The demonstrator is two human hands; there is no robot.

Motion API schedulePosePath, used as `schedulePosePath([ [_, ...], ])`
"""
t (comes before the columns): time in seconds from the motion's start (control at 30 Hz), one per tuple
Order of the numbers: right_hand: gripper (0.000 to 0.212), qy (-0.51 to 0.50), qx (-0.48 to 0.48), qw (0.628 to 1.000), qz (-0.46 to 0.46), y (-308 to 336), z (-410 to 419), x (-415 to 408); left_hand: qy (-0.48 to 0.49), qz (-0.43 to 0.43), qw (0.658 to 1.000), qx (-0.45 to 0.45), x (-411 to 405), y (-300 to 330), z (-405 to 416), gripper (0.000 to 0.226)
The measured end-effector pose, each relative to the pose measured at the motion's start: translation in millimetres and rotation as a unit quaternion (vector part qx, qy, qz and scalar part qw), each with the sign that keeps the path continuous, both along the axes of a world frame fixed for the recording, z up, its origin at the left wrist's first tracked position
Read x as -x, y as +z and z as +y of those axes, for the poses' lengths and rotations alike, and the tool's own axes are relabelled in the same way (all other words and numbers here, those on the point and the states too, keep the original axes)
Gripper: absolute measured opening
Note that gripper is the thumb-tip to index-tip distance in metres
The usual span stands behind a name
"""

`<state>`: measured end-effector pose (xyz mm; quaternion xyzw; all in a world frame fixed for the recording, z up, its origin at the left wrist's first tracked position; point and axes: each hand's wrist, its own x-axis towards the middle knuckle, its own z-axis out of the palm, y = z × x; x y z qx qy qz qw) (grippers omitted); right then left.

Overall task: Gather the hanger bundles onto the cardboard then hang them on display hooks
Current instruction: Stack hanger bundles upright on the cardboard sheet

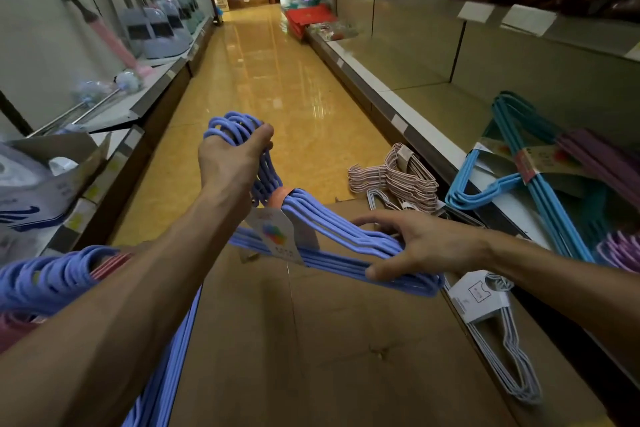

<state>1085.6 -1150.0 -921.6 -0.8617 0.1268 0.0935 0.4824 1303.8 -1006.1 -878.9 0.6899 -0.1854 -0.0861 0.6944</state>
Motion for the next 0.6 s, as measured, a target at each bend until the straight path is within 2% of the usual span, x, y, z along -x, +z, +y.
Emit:
schedulePosePath([
  [0.1,0.062,-0.02,-0.038,0.999,0.03,3.4,4.1,-4.2,-0.04,-0.03,0.999,0.015,5.4,4.9,-2.1,0.009],
  [0.3,0.046,0.006,-0.144,0.988,0.064,-1.7,23.5,-17.0,-0.14,-0.087,0.986,0.004,21.3,13.8,1.6,0.015],
  [0.43,0.04,-0.017,-0.212,0.976,0.038,-8.3,44.2,-34.2,-0.207,-0.075,0.975,0.01,17.5,10.6,14.4,0.012],
  [0.6,0.027,-0.022,-0.315,0.947,0.052,-19.1,69.6,-55.2,-0.262,-0.054,0.963,-0.005,11.9,9.5,32.4,0.025],
])
